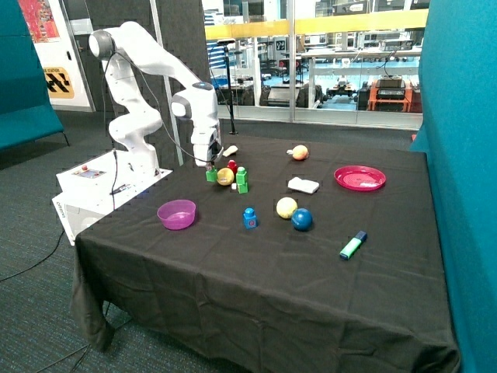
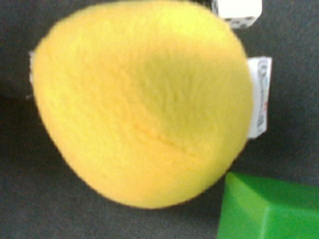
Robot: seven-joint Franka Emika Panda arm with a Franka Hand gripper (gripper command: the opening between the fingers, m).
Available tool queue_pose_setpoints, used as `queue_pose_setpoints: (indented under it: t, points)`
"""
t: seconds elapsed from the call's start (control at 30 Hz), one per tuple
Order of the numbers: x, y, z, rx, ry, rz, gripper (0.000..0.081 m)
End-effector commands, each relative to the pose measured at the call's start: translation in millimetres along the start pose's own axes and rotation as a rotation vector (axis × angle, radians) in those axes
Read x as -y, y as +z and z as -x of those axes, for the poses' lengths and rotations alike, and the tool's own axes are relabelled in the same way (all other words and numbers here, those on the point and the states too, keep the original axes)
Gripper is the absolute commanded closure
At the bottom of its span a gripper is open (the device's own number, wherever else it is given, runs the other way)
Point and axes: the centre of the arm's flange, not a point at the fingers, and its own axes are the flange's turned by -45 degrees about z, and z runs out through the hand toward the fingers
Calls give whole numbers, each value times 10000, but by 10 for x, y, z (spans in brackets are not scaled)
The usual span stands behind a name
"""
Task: Stack green blocks
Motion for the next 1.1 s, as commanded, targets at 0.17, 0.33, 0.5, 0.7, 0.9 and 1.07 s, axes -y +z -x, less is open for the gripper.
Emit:
queue_pose_setpoints:
  t: [0.17, 0.33, 0.5, 0.7, 0.9, 1.07]
  points:
    - [-27, -255, -113, -3, 137, 23, 808]
    - [-5, -344, -162, -3, -8, 23, 808]
    - [12, -433, -228, -3, 110, 23, 808]
    - [16, -566, -318, -3, 96, 23, 808]
    - [7, -700, -382, -3, 97, 23, 808]
    - [-25, -808, -466, -3, 163, 23, 808]
